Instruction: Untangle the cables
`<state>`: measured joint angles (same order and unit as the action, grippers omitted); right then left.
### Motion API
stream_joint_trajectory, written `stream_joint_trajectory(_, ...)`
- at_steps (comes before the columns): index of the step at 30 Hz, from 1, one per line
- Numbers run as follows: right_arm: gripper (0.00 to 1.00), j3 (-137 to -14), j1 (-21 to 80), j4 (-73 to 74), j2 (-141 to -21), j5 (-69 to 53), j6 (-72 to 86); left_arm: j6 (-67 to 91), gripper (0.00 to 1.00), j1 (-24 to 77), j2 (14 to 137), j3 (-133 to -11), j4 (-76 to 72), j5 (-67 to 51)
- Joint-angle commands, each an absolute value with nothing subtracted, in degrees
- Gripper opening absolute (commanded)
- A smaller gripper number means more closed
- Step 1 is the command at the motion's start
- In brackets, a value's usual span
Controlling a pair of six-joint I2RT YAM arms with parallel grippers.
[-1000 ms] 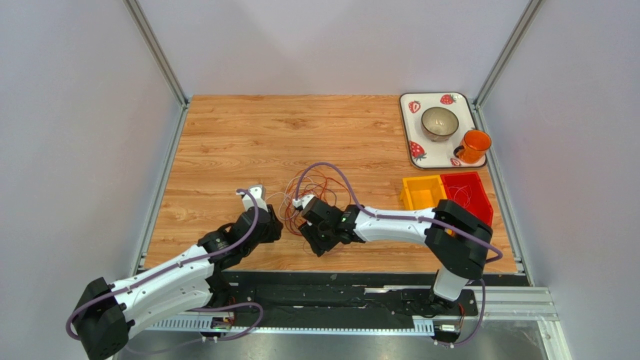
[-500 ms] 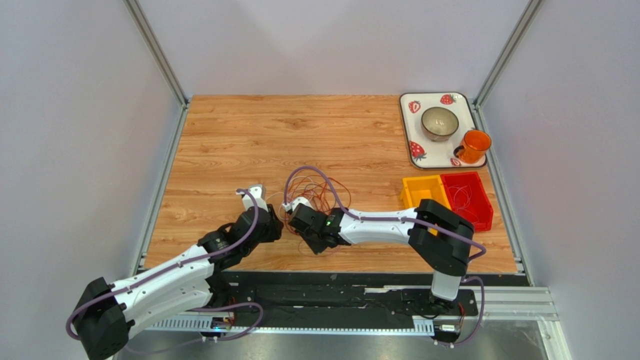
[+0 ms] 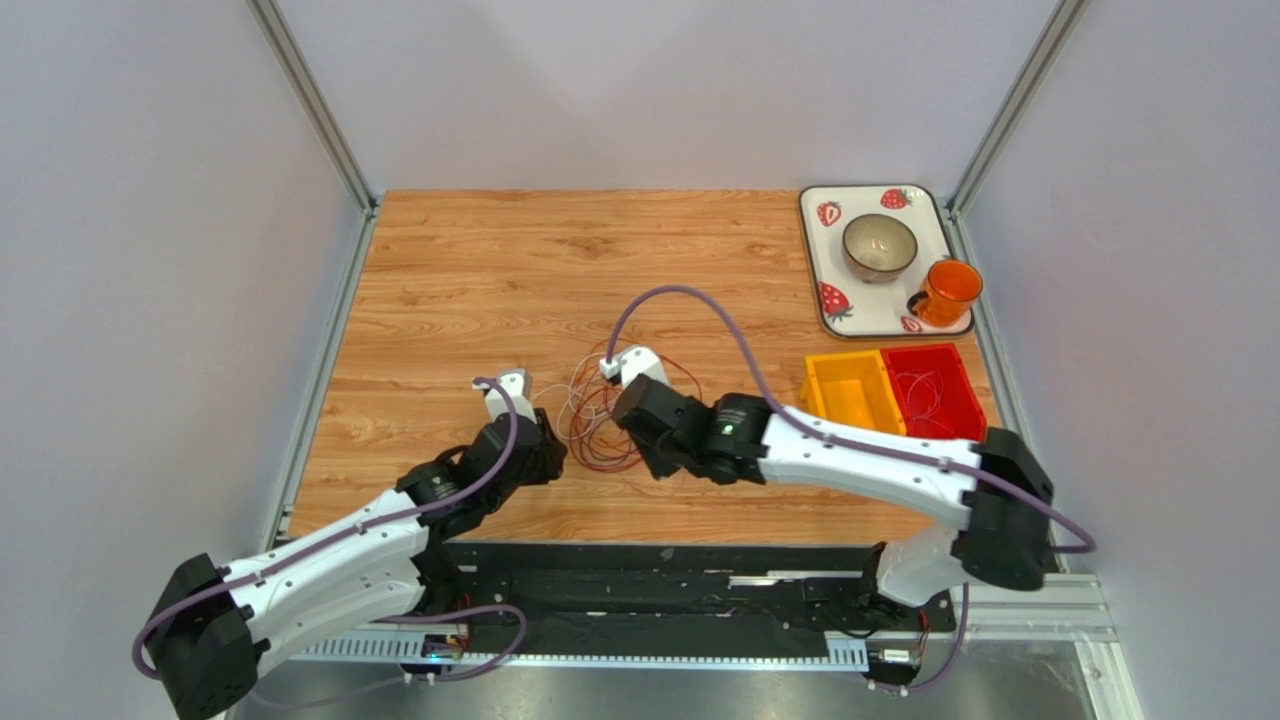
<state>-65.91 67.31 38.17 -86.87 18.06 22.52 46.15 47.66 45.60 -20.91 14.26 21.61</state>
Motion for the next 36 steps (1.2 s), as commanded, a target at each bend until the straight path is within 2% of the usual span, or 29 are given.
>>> stream_joint_trajectory(1, 0.0, -72.2, 67.2, 46.7, -77.2, 29.8, 23.6, 46.7, 0.36, 47.9, 46.6, -21.7, 12.6, 22.3)
stream_joint_trajectory(7, 0.0, -77.4, 66.6, 53.6, -68.6, 42.9, 23.7, 46.6, 0.36, 47.9, 46.5, -21.8, 12.7, 22.4)
stream_joint_trajectory(14, 0.0, -79.2, 62.0, 55.9, -60.9, 50.4, 22.1, 46.7, 0.36, 47.9, 46.2, -21.6, 12.6, 22.3)
stream_joint_trajectory(17, 0.0, -78.3, 56.4, 56.0, -58.8, 48.9, 21.1, 46.8, 0.36, 47.9, 46.2, -21.6, 12.6, 22.3)
stream_joint_trajectory(24, 0.0, -73.3, 33.9, 53.3, -55.3, 39.3, 21.9, 46.8, 0.36, 47.9, 46.1, -21.4, 12.4, 22.3)
stream_joint_trajectory(36, 0.0, -64.7, 11.8, 48.4, -57.3, 33.2, 26.3, 46.2, 0.35, 48.0, 46.4, -21.4, 11.9, 21.7)
